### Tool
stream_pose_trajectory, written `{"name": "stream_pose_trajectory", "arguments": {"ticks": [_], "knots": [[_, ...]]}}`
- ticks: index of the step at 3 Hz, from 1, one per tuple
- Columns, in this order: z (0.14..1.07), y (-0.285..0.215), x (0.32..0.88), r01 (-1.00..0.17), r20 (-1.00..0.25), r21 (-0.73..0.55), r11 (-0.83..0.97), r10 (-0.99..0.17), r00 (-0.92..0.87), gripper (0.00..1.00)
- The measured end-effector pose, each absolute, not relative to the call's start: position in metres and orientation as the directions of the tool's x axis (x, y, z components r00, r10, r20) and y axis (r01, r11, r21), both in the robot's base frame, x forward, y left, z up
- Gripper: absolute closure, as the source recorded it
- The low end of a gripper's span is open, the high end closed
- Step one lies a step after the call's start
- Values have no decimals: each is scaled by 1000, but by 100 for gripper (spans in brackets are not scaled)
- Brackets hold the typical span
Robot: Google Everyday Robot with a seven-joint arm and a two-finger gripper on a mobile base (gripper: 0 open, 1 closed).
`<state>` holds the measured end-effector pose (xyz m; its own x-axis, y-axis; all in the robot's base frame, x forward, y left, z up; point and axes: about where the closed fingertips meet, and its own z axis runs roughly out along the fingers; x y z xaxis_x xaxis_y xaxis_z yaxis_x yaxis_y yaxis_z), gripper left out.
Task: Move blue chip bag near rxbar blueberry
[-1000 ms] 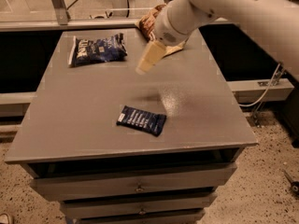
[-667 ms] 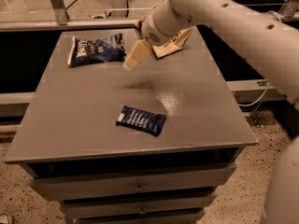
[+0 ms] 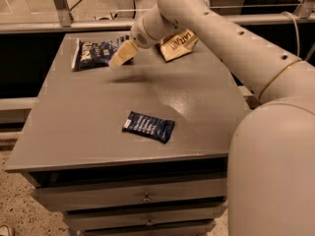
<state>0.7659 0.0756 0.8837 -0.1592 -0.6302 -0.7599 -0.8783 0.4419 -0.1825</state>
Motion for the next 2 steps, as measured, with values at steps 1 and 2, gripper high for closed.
{"name": "stream_pose_trajectory", "arguments": {"ticks": [1, 2], "knots": [[872, 103, 779, -883, -764, -170, 438, -624, -163, 15], [856, 113, 792, -872, -752, -182, 455, -636, -175, 39]]}}
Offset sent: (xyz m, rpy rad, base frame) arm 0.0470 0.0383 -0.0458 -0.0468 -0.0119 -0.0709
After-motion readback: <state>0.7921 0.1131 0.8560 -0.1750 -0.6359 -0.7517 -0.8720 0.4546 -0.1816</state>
